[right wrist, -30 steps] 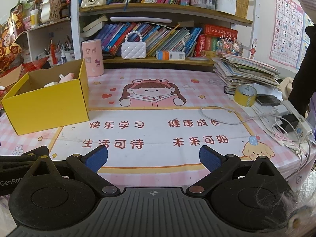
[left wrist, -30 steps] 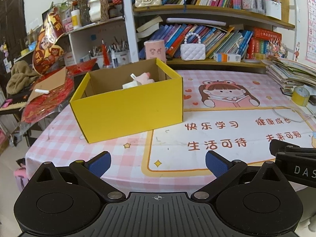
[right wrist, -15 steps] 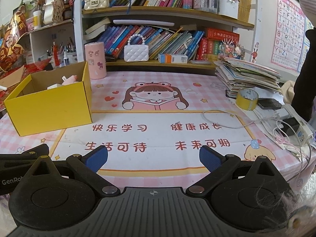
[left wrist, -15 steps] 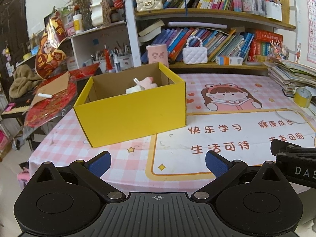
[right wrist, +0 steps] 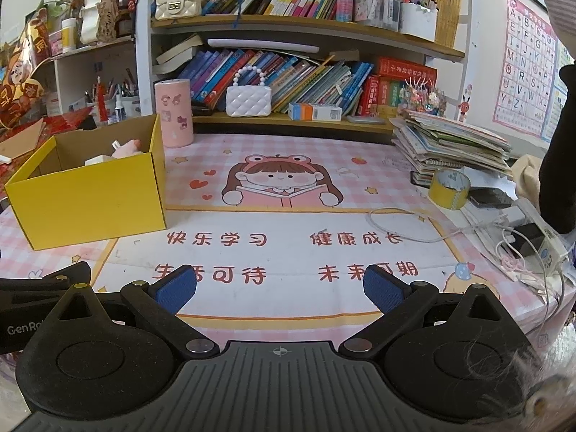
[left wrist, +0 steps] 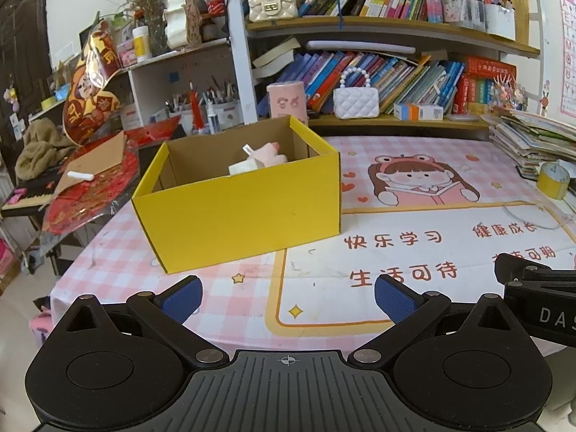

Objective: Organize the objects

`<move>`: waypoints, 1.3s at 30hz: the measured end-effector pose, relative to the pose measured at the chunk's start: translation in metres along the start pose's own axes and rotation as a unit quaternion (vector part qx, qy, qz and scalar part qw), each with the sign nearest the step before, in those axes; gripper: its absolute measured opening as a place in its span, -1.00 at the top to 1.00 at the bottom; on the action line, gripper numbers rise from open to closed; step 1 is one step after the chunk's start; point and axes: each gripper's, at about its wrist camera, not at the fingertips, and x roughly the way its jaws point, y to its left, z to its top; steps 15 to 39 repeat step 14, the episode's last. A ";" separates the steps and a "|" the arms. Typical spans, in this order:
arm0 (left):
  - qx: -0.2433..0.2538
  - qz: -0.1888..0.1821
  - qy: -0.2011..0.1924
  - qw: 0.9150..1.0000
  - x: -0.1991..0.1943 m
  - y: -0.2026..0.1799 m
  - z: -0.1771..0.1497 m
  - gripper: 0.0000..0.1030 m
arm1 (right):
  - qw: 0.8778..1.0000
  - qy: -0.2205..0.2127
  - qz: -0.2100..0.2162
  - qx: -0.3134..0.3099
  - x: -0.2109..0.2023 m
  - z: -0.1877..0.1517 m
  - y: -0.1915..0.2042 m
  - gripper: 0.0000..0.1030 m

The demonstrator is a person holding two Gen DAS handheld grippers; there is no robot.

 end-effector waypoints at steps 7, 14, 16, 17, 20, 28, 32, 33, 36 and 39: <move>-0.018 -0.013 0.004 1.000 0.004 0.006 0.001 -1.00 | 1.000 0.000 0.001 -0.003 0.002 0.001 0.002 -0.93; -0.030 -0.019 0.006 0.999 0.009 0.011 0.002 -1.00 | 1.000 0.005 0.003 -0.005 0.007 0.002 0.004 -0.93; -0.030 -0.019 0.006 0.999 0.009 0.011 0.002 -1.00 | 1.000 0.005 0.003 -0.005 0.007 0.002 0.004 -0.93; -0.030 -0.019 0.006 0.999 0.009 0.011 0.002 -1.00 | 1.000 0.005 0.003 -0.005 0.007 0.002 0.004 -0.93; -0.030 -0.019 0.006 0.999 0.009 0.011 0.002 -1.00 | 1.000 0.005 0.003 -0.005 0.007 0.002 0.004 -0.93; -0.030 -0.019 0.006 0.999 0.009 0.011 0.002 -1.00 | 1.000 0.005 0.003 -0.005 0.007 0.002 0.004 -0.93; -0.030 -0.019 0.006 0.999 0.009 0.011 0.002 -1.00 | 1.000 0.005 0.003 -0.005 0.007 0.002 0.004 -0.93; -0.030 -0.019 0.006 0.999 0.009 0.011 0.002 -1.00 | 1.000 0.005 0.003 -0.005 0.007 0.002 0.004 -0.93; -0.030 -0.019 0.006 0.999 0.009 0.011 0.002 -1.00 | 1.000 0.005 0.003 -0.005 0.007 0.002 0.004 -0.93; -0.030 -0.019 0.006 0.999 0.009 0.011 0.002 -1.00 | 1.000 0.005 0.003 -0.005 0.007 0.002 0.004 -0.93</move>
